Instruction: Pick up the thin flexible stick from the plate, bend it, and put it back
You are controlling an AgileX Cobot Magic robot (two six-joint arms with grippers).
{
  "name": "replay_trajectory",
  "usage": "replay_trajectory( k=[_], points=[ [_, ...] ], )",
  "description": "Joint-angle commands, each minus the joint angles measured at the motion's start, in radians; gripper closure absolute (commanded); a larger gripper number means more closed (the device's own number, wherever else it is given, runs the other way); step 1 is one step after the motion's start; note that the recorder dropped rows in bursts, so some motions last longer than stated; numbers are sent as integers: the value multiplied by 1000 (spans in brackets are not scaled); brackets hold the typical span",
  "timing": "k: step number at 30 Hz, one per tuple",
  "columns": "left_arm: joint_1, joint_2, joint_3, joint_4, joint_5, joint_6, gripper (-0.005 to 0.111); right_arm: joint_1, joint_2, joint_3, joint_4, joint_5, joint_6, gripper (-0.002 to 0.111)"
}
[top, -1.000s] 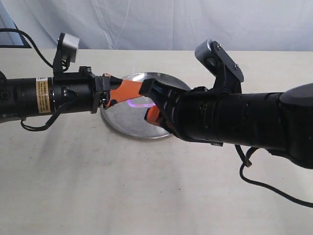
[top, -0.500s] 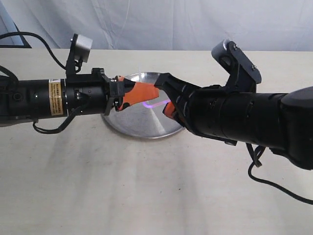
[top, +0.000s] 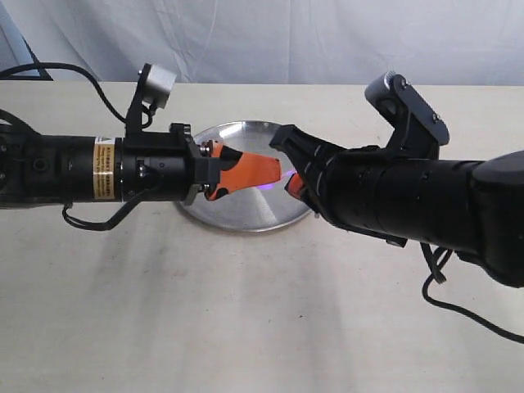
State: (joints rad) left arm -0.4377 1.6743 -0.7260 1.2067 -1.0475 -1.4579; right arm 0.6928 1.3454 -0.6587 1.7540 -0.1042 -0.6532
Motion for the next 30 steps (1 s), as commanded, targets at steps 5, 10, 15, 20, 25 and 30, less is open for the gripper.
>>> replay_trajectory(
  k=[5, 10, 15, 20, 25, 30],
  points=[
    [-24, -4, -13, 51, 20, -6, 107, -4, -3, -5, -10, 18, 0, 108],
    [-24, -4, -13, 44, 23, -4, 107, -4, -3, -5, -17, 15, -2, 108],
    [-24, -4, -13, 28, 33, -4, 107, -4, -3, -5, -48, 0, -20, 108],
    [-22, -4, -13, 16, 34, -2, 107, -4, -3, -5, -51, 3, -54, 108],
    [18, -4, -13, 29, 36, -75, 104, -4, -3, -5, -95, 47, -54, 108],
    [92, -4, -13, 77, -38, -138, 81, -4, -3, -5, -126, 53, -54, 108]
  ],
)
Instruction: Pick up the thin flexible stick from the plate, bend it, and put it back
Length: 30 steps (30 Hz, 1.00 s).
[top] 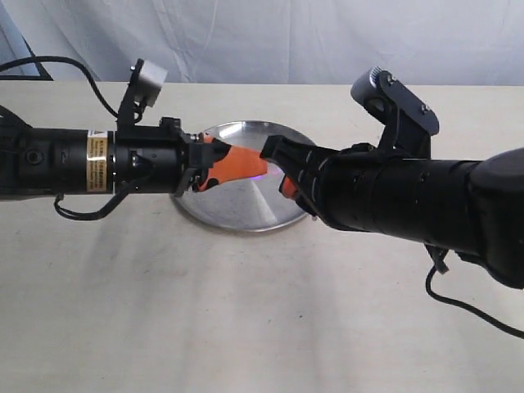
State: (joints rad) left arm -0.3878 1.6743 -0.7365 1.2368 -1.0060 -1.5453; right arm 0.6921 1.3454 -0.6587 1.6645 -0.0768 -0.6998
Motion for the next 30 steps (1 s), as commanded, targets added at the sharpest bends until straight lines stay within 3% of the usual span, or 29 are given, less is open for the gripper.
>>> replay_trajectory(
  k=[1, 5, 8, 17, 24, 30],
  points=[
    [57, -4, -2, 49, -99, -53, 74, -3, -3, -5, -45, 28, -7, 108],
    [101, -4, -2, 49, -124, -72, 51, -3, -5, -5, -75, 50, -9, 108],
    [134, -4, -2, 49, -124, -79, 43, -3, -5, -5, -98, 63, -9, 108],
    [234, -4, -2, 58, -100, -93, 43, -3, -40, -5, -170, 69, -9, 108],
    [332, -4, -2, 58, -64, -154, 43, -3, -174, -5, -397, 182, -9, 108],
    [347, -4, -2, 58, -64, -170, 43, -3, -334, -5, -528, 248, -9, 108]
  ],
)
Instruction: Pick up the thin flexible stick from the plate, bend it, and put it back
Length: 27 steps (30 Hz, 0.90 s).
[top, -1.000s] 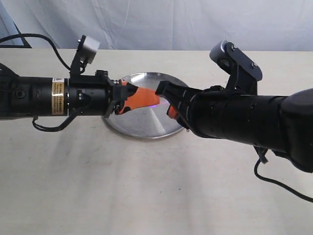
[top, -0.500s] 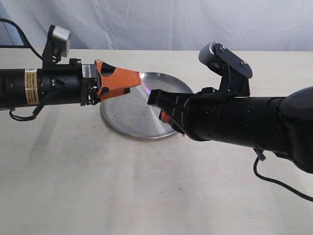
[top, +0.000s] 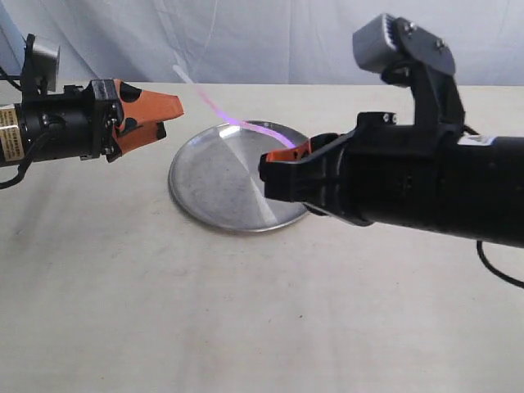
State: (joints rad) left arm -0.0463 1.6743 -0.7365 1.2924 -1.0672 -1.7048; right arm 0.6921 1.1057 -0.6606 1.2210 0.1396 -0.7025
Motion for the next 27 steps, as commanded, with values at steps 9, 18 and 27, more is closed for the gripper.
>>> replay_trajectory(
  k=[9, 18, 27],
  points=[
    [6, -4, -2, 6, -12, -21, 43, -3, -245, -3, -188, 60, -6, 108],
    [6, -4, -2, 21, -33, -23, 43, -3, -245, 87, -189, 4, -4, 108],
    [6, -4, -2, 25, -33, -23, 43, -3, -231, 102, -196, -56, -4, 108]
  ],
)
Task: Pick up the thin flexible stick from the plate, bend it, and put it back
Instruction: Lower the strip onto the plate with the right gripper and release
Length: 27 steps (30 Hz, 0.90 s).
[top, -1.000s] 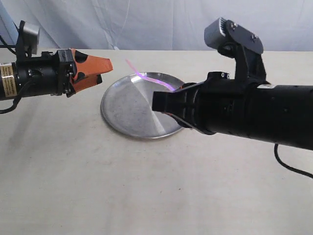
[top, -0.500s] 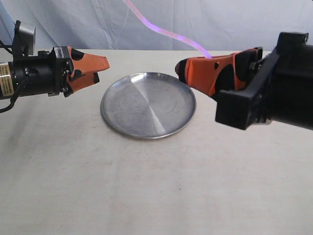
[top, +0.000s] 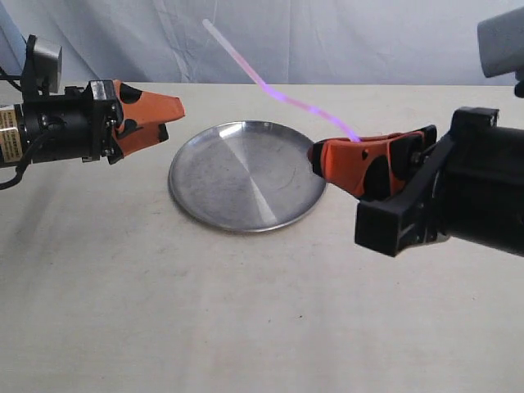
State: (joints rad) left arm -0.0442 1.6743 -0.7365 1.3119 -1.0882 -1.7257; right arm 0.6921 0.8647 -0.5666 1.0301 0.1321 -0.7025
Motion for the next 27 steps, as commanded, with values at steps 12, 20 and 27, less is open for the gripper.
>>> replay_trajectory(
  k=[12, 20, 27],
  points=[
    [4, -4, -2, -4, -85, -3, 74, -5, 451, -65, -183, -441, -4, 109],
    [6, -41, 0, 104, -38, -40, 107, -54, 891, -367, -241, -376, -4, 109],
    [54, -119, 0, 204, 21, -80, 107, -190, 1077, -591, -238, -118, -2, 109]
  ],
)
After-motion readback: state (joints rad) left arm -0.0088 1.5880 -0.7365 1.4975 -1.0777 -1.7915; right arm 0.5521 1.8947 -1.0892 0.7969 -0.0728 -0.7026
